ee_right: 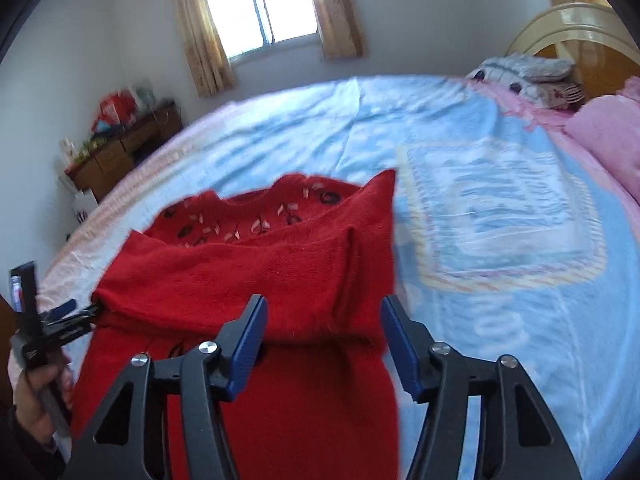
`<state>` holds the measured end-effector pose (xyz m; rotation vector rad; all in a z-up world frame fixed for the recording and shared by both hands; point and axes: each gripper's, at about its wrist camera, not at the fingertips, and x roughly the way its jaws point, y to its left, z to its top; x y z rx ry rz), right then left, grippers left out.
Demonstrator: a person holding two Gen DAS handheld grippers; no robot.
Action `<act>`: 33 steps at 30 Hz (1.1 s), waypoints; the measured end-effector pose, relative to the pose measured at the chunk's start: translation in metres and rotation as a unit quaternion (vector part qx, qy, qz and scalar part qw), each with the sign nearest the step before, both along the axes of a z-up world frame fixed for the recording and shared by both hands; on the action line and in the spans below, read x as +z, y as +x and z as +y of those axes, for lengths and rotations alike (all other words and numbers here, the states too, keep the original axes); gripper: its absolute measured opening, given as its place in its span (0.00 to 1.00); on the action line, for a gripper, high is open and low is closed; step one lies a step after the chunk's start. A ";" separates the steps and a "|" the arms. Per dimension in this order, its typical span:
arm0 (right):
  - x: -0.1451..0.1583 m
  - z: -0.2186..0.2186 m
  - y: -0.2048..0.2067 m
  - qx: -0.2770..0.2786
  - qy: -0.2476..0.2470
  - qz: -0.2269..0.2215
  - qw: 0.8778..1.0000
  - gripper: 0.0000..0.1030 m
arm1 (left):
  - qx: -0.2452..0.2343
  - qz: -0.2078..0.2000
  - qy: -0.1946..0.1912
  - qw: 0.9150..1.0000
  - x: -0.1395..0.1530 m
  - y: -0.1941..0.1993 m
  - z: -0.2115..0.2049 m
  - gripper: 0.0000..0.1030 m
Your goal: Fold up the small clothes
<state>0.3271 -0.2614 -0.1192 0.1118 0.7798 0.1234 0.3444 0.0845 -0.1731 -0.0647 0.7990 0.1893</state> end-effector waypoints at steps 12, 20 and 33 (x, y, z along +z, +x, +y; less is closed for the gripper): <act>-0.002 0.010 -0.004 -0.007 -0.096 -0.034 0.995 0.06 | 0.015 0.010 -0.012 1.000 -0.004 0.001 0.005 1.00; -0.012 -0.015 0.001 -0.044 -0.093 -0.006 0.995 0.06 | 0.022 0.018 -0.035 0.999 -0.007 0.002 0.012 1.00; 0.008 -0.018 -0.017 -0.052 -0.081 -0.037 0.995 0.29 | 0.030 -0.057 -0.063 0.996 0.019 -0.047 0.017 1.00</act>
